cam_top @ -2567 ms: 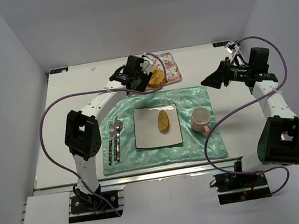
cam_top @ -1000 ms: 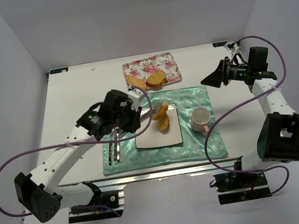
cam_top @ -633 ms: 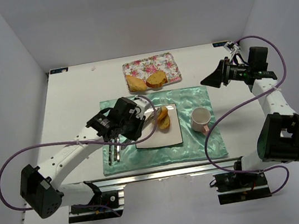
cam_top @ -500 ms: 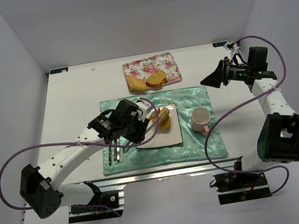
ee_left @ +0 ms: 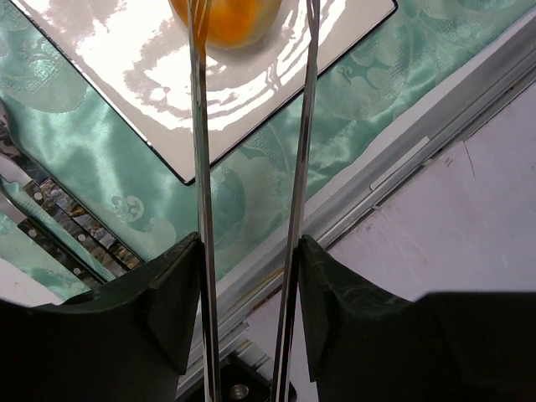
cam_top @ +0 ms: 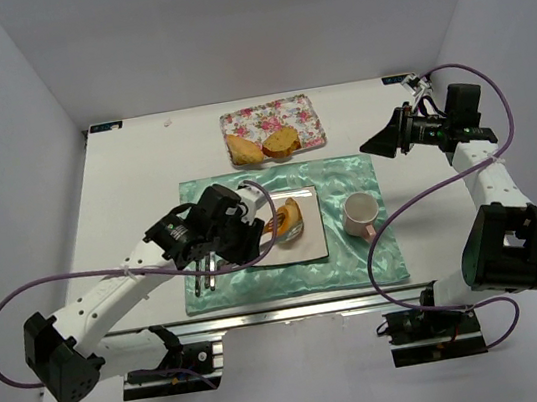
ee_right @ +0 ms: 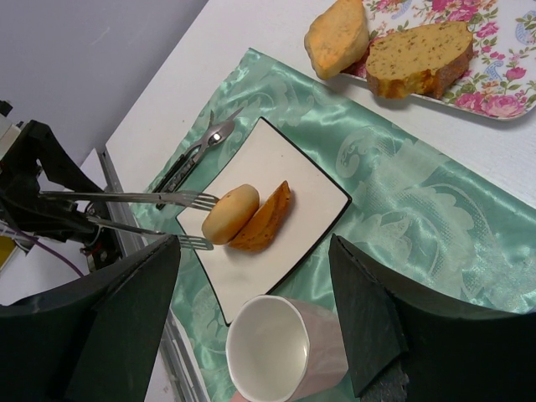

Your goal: Place the bread

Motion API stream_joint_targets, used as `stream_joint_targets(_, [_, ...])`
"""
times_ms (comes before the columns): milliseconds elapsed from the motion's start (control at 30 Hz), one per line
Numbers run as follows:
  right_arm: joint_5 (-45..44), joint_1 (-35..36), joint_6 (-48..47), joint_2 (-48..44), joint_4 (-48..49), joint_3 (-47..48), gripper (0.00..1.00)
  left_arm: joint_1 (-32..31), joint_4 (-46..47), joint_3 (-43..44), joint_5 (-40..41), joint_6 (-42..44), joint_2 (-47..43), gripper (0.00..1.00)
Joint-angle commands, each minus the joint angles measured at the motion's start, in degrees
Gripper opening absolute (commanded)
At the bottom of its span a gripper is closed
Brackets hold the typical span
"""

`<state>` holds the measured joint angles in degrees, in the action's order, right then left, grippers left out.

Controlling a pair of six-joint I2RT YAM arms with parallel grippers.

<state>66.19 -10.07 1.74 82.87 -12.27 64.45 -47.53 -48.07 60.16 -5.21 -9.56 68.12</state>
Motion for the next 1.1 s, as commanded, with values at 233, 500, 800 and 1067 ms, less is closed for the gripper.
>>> stream_joint_targets(233, [1.13, 0.13, -0.33, -1.4, 0.49, 0.42, 0.77, -0.37, 1.4, 3.99, 4.42, -5.73, -6.42, 0.52])
stream_joint_targets(500, [1.05, 0.57, -1.29, -1.57, 0.23, 0.59, 0.77, 1.37, 1.59, 6.37, 14.16, -9.15, -7.83, 0.34])
stream_joint_targets(800, [-3.08, 4.61, -8.76, -2.71, -5.48, 2.18, 0.74, 37.75, 15.44, -6.62, 7.49, -1.87, -7.92, 0.28])
stream_joint_targets(1067, [-4.32, 7.52, -13.51, -2.72, -8.47, 4.37, 0.58, 46.12, 33.21, -19.46, 11.45, 1.39, 3.85, 0.39])
